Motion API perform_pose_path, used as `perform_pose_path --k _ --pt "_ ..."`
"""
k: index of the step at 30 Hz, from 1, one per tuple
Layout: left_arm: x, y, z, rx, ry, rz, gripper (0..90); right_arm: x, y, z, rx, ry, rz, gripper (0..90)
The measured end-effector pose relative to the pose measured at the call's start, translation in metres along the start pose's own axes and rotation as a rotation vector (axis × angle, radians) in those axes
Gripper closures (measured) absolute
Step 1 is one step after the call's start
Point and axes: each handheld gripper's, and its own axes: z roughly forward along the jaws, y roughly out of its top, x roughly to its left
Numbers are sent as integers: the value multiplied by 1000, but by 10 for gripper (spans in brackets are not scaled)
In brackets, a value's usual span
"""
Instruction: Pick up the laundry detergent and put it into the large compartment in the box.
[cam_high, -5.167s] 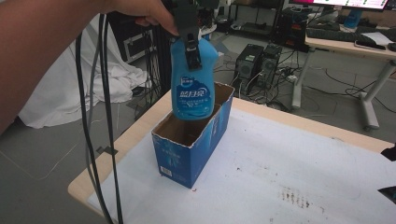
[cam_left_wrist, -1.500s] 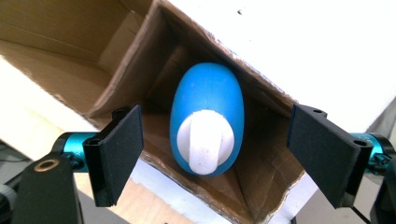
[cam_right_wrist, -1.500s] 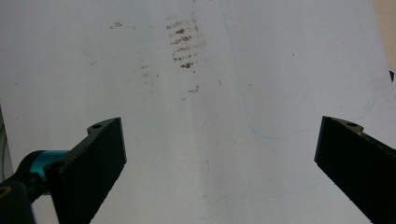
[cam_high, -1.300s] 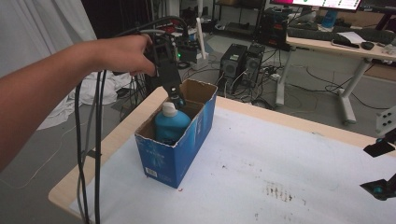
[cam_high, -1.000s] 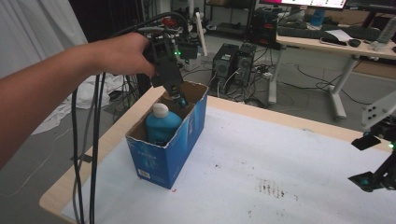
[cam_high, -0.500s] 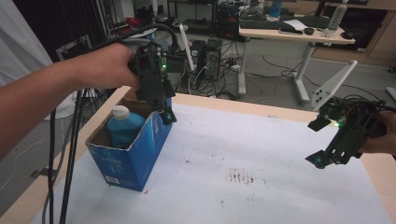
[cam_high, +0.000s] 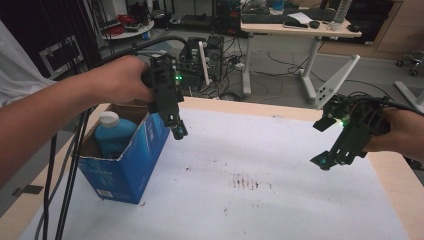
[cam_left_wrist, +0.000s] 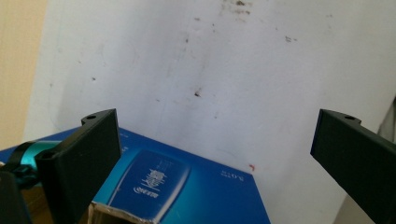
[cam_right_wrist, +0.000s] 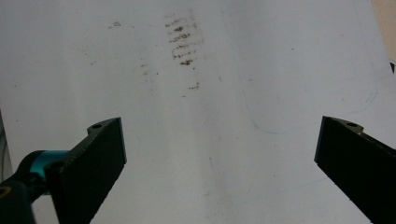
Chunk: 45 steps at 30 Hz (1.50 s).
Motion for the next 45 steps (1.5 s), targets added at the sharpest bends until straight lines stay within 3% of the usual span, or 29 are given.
perform_pose_path --k 7,11,18,33,45 --pt "-1 14 7 -34 -12 37 19 0 -1 1 0 1 5 11" --pt "-3 24 12 -46 13 39 19 -1 -1 2 2 1 5 11" --pt "-8 39 21 -70 -16 61 19 -1 -1 4 9 4 6 11" --pt "-19 59 41 -50 -75 117 19 4 -6 4 8 3 17 11" --pt "-21 62 53 -41 -91 126 19 6 -9 11 17 13 16 11"
